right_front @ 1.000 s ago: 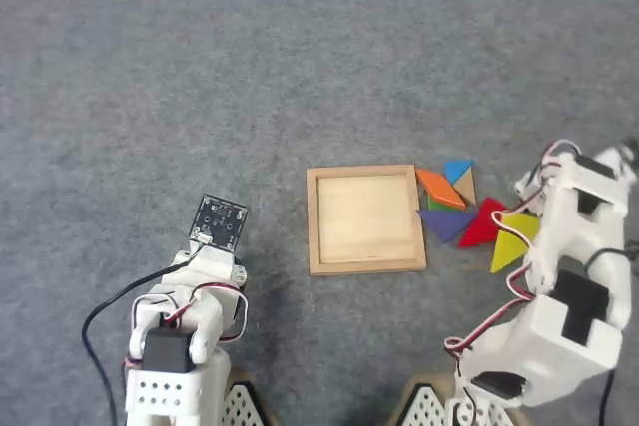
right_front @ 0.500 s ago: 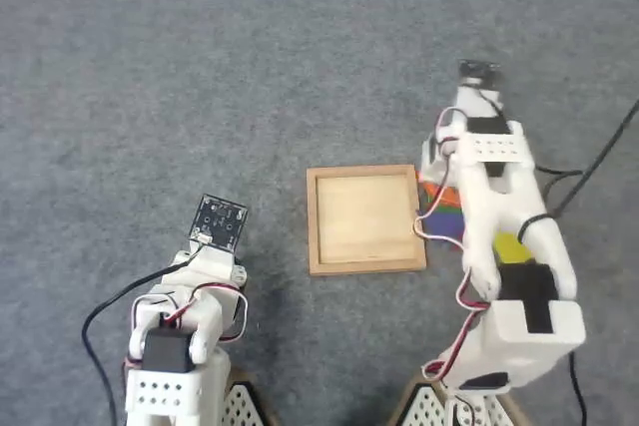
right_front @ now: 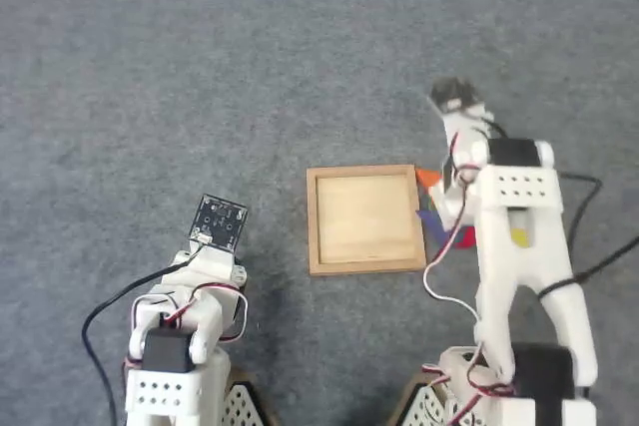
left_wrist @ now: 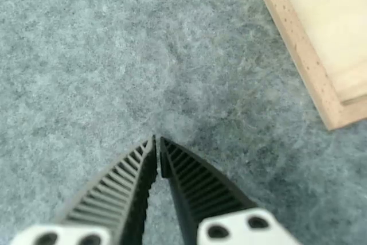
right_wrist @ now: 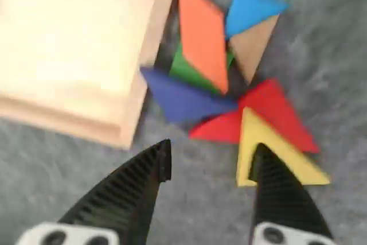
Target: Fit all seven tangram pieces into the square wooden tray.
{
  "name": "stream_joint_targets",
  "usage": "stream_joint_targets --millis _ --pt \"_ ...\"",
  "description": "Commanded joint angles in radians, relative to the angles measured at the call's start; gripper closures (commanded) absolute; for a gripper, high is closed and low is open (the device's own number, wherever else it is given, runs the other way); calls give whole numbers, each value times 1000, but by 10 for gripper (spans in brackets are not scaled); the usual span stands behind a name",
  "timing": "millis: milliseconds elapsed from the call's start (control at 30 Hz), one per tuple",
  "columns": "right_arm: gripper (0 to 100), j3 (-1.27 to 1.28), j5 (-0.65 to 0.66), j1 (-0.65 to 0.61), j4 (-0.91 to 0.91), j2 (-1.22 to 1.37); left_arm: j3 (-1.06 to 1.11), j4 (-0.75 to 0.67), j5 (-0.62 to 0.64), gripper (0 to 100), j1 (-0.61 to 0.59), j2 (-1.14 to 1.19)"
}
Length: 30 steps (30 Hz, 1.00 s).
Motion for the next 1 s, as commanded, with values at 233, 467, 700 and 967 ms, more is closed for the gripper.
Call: stream_joint_targets --millis 233,467,700,967 --pt "611 115 310 275 -88 25 -12 5 8 987 -5 -25" --pt "611 110 353 314 -188 202 -12 5 8 987 -5 -25" --pt "720 104 351 338 -257 357 -12 5 8 987 -5 -25" --pt "779 57 319 395 -257 361 -12 5 8 987 -5 -25"
